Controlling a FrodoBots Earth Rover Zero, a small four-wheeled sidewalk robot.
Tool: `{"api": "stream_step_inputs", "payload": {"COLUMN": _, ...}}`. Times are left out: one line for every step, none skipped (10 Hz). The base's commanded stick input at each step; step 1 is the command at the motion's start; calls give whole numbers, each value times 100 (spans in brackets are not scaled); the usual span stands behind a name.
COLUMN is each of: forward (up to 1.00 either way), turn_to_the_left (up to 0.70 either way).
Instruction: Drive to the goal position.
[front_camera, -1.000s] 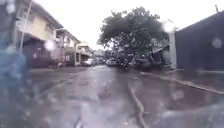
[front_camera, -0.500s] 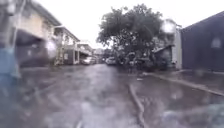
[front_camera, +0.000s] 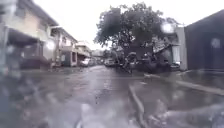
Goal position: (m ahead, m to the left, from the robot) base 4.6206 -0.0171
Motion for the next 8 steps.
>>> {"api": "stream_step_inputs", "payload": {"forward": 100, "turn_to_the_left": 0}}
{"api": "stream_step_inputs", "payload": {"forward": 100, "turn_to_the_left": 0}}
{"api": "stream_step_inputs", "payload": {"forward": 100, "turn_to_the_left": 0}}
{"api": "stream_step_inputs", "payload": {"forward": 100, "turn_to_the_left": 0}}
{"api": "stream_step_inputs", "payload": {"forward": 100, "turn_to_the_left": 22}}
{"api": "stream_step_inputs", "payload": {"forward": 100, "turn_to_the_left": 27}}
{"api": "stream_step_inputs", "payload": {"forward": 100, "turn_to_the_left": 27}}
{"api": "stream_step_inputs", "payload": {"forward": 100, "turn_to_the_left": 27}}
